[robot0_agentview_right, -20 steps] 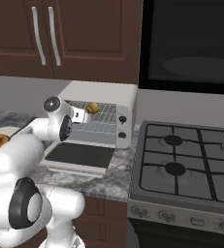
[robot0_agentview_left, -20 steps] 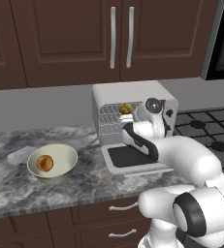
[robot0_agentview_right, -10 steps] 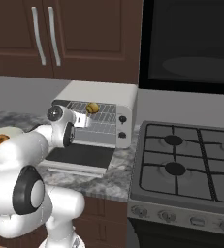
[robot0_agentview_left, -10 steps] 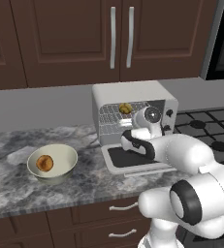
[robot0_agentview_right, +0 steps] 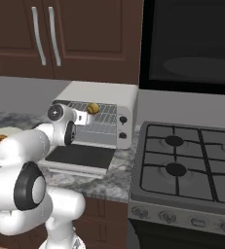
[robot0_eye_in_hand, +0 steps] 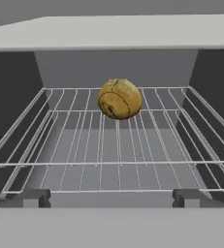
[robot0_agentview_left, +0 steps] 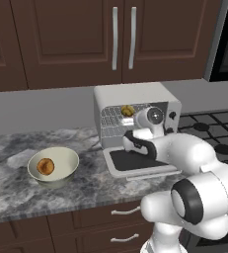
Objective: Pick up the heated bread from the toaster oven and place it in the bowl. Then move the bread bowl to the dining counter.
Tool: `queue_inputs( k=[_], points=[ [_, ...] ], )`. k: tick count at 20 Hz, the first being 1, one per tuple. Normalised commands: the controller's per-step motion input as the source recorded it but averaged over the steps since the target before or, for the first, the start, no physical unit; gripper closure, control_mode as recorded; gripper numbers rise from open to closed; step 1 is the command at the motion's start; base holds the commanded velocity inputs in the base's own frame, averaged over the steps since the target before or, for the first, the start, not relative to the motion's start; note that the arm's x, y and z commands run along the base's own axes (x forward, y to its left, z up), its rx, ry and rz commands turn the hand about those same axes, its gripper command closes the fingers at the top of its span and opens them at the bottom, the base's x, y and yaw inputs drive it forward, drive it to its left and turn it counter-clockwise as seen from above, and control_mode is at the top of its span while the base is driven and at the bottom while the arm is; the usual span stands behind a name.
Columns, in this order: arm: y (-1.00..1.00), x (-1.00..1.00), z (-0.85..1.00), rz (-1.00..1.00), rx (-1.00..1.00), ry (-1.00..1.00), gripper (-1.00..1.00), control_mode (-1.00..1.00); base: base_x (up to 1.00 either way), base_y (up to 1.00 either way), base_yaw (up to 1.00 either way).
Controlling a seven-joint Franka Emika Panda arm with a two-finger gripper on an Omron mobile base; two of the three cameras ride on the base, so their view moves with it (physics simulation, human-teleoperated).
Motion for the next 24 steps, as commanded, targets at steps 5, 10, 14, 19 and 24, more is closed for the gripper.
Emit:
queue_inputs(
  k=[5,10,14,19,24],
  points=[
    [0.0,0.33,-0.01,0.0,0.0,0.0,-1.0,-1.0,0.0,0.0,0.0],
    [0.0,0.27,-0.28,0.0,0.0,0.0,-1.0,-1.0,0.0,0.0,0.0],
    [0.0,0.43,-0.33,0.0,0.0,0.0,-1.0,-1.0,0.0,0.0,0.0],
    [0.0,0.29,-0.36,0.0,0.0,-0.01,-1.0,-1.0,0.0,0.0,0.0],
    [0.0,0.02,-0.15,0.0,0.0,0.06,-1.0,-1.0,0.0,0.0,0.0]
  ],
)
